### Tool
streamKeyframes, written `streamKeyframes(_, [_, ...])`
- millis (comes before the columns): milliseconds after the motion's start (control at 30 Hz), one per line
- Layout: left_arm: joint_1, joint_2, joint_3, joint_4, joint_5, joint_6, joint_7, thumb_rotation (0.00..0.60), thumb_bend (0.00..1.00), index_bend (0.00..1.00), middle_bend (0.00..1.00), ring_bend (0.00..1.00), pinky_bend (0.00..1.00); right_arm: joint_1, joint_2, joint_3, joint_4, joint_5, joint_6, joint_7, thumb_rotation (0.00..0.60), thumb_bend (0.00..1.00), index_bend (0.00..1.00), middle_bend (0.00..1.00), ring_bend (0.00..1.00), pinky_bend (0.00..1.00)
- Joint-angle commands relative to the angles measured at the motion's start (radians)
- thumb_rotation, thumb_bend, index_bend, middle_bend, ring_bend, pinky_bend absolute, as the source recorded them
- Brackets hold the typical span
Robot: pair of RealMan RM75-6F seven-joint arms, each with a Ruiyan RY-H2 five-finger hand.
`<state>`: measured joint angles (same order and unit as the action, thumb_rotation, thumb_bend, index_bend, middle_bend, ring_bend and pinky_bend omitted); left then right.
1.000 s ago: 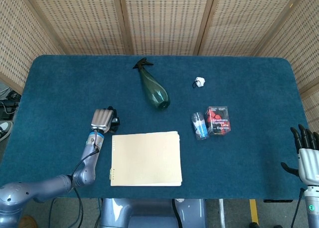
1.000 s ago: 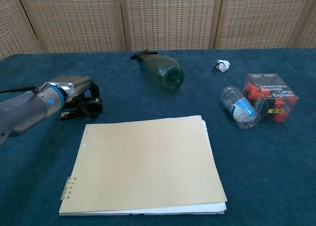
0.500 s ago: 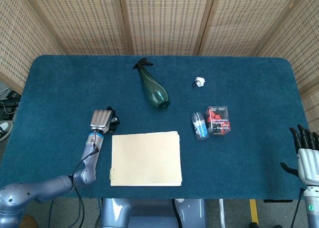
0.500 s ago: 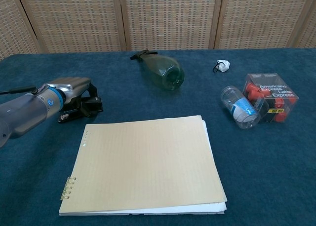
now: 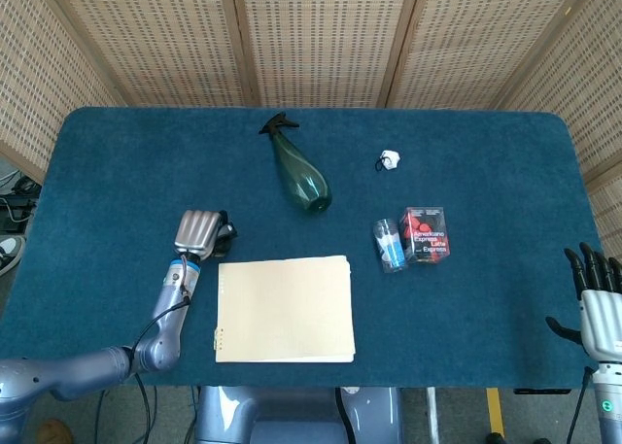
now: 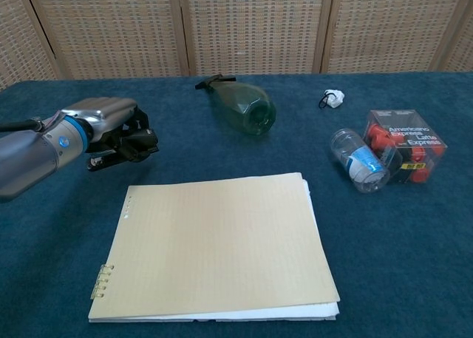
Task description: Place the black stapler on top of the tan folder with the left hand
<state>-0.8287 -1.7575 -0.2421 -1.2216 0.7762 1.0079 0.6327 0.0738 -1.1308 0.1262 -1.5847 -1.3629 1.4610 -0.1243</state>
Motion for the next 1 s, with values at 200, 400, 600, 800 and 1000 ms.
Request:
streamKeyframes(200, [0.012,0.097,0.029,-0.186,0.136,0.024,-0.034,0.6,0.44,0.7,0.56,0.63,0.68,-0.004,0.007,0.0,-0.007,-0.002,0.007,0.008,0.6,0.0,0.0,0.0,0.0,0.0])
streamKeyframes(400, [-0.009,0.156,0.105,-0.273,0.358,-0.04,-0.125,0.6,0.44,0.7,0.56,0.63,0.68,-0.004,0.009,0.002,-0.007,0.005,0.004,0.008,0.6,0.0,0.0,0.0,0.0,0.0])
streamKeyframes(600, [-0.057,0.127,0.164,-0.245,0.542,-0.112,-0.219,0.6,0.43,0.7,0.56,0.63,0.68,-0.003,0.007,0.003,-0.005,0.014,-0.001,0.004,0.6,0.0,0.0,0.0,0.0,0.0])
streamKeyframes(800, [-0.114,0.039,0.208,-0.148,0.675,-0.176,-0.313,0.6,0.43,0.7,0.56,0.63,0.68,-0.003,0.005,0.006,0.001,0.026,-0.005,0.001,0.6,0.0,0.0,0.0,0.0,0.0])
streamKeyframes(1000, [-0.13,-0.052,0.226,-0.029,0.732,-0.179,-0.362,0.6,0.43,0.7,0.56,0.63,0.68,-0.001,0.007,0.01,0.008,0.041,-0.016,0.009,0.6,0.0,0.0,0.0,0.0,0.0])
